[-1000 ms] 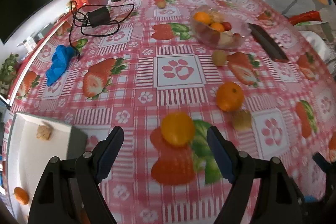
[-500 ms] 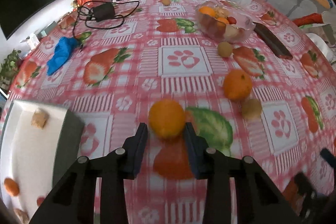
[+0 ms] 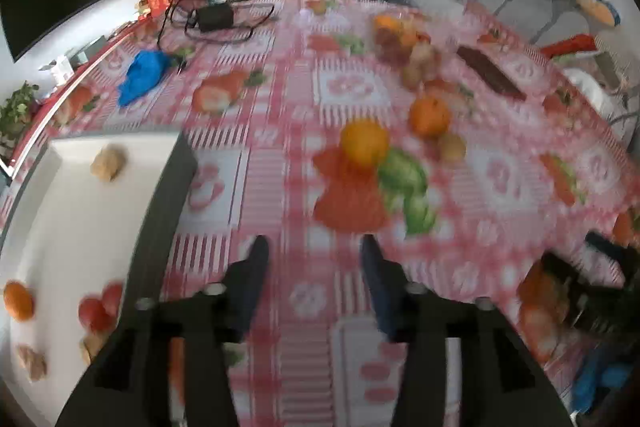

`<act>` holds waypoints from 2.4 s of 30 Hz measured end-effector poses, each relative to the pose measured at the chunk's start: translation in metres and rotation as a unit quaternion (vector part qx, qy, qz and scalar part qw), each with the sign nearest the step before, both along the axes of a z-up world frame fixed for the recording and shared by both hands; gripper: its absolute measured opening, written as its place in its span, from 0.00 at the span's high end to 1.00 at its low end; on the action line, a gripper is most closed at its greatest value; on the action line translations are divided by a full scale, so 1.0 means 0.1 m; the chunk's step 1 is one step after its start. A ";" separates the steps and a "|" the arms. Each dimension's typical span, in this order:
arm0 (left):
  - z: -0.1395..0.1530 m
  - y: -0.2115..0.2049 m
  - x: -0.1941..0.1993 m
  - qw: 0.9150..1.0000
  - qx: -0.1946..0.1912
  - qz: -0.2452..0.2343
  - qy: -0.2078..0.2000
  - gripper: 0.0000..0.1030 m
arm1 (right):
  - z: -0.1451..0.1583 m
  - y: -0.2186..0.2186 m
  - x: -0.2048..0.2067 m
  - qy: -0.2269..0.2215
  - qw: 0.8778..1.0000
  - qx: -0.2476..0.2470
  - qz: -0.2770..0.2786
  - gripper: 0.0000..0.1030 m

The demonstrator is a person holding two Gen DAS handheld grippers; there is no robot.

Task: Organize fruits
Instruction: 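Move the left tool to another orange and grasp it, then grasp a brown kiwi with the right tool while the left tool holds the orange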

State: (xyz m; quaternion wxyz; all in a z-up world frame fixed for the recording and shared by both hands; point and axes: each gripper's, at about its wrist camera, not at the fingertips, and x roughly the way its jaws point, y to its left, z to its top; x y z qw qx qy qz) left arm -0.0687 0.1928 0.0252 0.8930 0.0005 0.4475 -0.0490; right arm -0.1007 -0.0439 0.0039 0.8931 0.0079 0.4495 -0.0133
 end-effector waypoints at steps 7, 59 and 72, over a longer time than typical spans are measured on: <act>0.12 -0.24 0.48 1.000 0.006 -0.009 -0.015 0.29 | 0.00 0.00 0.00 0.000 1.000 0.000 0.000 0.00; -0.15 0.01 -0.27 1.000 0.015 0.006 -0.004 0.63 | 0.14 0.95 0.92 0.031 0.997 0.024 0.066 0.72; -0.13 0.06 -0.66 1.000 0.019 0.005 0.022 0.63 | 0.18 0.56 -0.20 0.041 0.995 0.054 0.073 0.72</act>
